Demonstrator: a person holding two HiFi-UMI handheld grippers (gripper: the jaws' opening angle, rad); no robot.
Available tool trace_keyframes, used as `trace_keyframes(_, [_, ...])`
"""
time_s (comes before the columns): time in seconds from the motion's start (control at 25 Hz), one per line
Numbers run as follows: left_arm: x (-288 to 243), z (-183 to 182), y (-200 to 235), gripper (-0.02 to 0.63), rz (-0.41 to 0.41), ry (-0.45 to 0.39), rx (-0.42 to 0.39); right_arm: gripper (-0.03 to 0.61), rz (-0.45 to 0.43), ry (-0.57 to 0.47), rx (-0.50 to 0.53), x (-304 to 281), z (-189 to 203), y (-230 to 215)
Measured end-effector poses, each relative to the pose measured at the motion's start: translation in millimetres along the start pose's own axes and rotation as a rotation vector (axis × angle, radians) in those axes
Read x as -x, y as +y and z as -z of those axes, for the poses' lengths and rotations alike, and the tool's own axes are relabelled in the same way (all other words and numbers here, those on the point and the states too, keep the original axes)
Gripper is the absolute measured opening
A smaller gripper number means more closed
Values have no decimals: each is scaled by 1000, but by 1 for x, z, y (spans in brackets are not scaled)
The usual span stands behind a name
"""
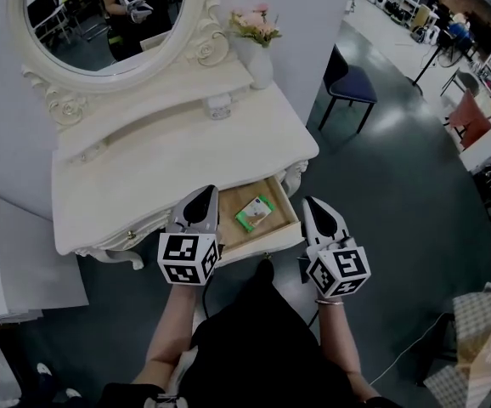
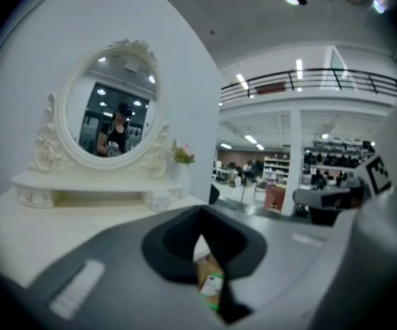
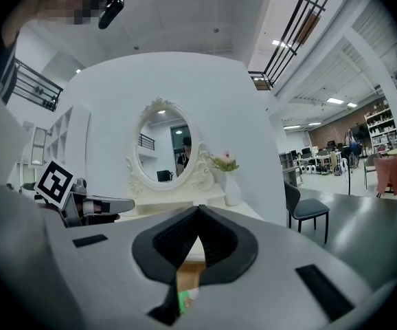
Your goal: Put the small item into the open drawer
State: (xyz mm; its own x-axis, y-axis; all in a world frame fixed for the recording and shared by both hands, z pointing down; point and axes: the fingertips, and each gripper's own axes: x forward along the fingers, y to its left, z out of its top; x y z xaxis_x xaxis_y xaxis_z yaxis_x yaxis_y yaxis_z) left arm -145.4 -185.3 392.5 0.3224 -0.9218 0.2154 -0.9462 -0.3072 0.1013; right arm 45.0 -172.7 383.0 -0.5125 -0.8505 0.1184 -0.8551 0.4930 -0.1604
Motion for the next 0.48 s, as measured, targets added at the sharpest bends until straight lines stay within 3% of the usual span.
trace_keyframes(0.48, [3,0,1,8,13,-7,9,-3,7,-23,2,2,-5,4])
